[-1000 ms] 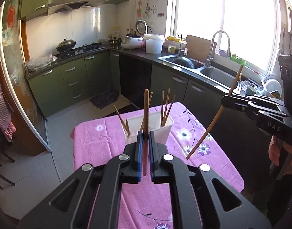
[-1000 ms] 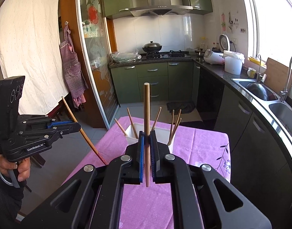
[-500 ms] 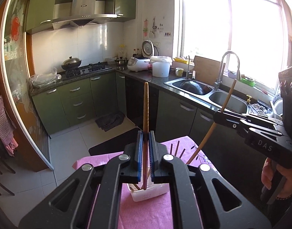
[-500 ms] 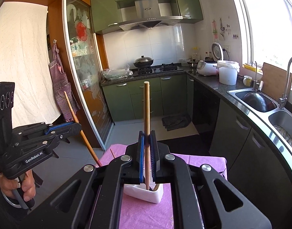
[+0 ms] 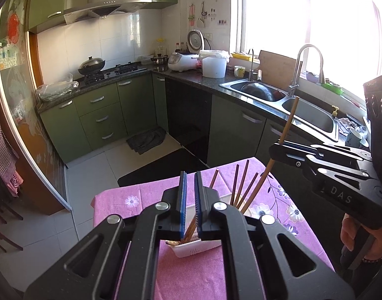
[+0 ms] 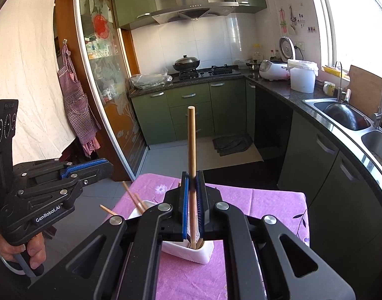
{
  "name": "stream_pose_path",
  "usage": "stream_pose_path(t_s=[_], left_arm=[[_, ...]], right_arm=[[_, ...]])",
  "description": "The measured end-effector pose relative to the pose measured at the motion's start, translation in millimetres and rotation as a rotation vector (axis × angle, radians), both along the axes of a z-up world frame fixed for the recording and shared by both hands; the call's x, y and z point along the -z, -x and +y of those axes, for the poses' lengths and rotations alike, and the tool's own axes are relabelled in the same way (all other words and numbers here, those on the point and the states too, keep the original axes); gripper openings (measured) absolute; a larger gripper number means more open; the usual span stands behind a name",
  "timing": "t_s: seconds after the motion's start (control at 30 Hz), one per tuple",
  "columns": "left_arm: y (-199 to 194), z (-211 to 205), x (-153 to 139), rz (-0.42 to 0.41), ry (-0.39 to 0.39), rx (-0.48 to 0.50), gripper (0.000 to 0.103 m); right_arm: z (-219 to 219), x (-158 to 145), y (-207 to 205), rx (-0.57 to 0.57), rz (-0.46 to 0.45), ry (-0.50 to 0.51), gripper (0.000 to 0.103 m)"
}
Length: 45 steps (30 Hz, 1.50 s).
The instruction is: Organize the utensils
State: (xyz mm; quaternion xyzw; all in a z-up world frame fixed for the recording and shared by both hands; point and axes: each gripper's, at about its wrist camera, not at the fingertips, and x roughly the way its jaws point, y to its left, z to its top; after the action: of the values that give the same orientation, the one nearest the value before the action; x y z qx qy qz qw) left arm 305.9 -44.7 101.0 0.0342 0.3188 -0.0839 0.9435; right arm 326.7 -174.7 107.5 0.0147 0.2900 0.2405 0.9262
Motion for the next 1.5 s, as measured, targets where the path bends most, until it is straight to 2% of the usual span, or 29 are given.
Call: stream_pose_path(t_s=[0.27, 0.5, 0.57, 0.67, 0.73, 0.83, 0.93, 1.0, 1.07, 1.13, 1.17, 1.23, 1.3, 1.5], left_arm=[[4, 2, 18, 0.038, -0.012, 0.01, 0.006], [29, 12, 8, 0.021, 0.006, 0.01, 0.006], [44, 17, 6, 0.014, 0.019, 0.015, 0.008], [71, 22, 9, 0.004, 0.027, 0.015, 0.019], [90, 26, 17, -0.003, 0.028, 0.01, 0.02], [121, 29, 33, -0.011, 0.011, 0.004, 0.02], [146, 33, 53, -0.001, 0.017, -0.006, 0.02], [158, 36, 66, 0.011, 0.023, -0.017, 0.022], [169, 39, 79, 0.019, 0.032, -0.032, 0.033], [180, 44, 88, 0.011, 0.039, -0.052, 0.053], [185, 47, 92, 0.003, 0.041, -0.065, 0.059], [196, 50, 97, -0.018, 0.049, -0.082, 0.078], [208, 52, 99, -0.042, 0.057, -0.096, 0.093], [244, 56, 101, -0.089, 0.037, -0.129, 0.096]], right_arm=[[15, 28, -5, -0.018, 0.051, 0.033, 0.007], [9, 13, 24, -0.035, 0.014, 0.019, 0.008], [2, 7, 41, -0.038, -0.008, 0.011, 0.021], [-9, 8, 73, -0.032, -0.038, 0.004, 0.024], [-18, 19, 95, -0.018, -0.047, 0.005, 0.024], [-30, 41, 126, 0.016, -0.055, 0.012, 0.036], [-39, 66, 155, 0.053, -0.055, 0.032, 0.038], [-43, 83, 174, 0.065, -0.05, 0.036, 0.049], [-46, 96, 192, 0.073, -0.056, 0.035, 0.067], [-50, 108, 210, 0.082, -0.07, 0.032, 0.079], [-51, 112, 219, 0.084, -0.075, 0.028, 0.086], [-55, 118, 232, 0.085, -0.087, 0.012, 0.099], [-58, 123, 243, 0.084, -0.087, -0.002, 0.098], [-59, 134, 258, 0.089, -0.067, 0.004, 0.098]])
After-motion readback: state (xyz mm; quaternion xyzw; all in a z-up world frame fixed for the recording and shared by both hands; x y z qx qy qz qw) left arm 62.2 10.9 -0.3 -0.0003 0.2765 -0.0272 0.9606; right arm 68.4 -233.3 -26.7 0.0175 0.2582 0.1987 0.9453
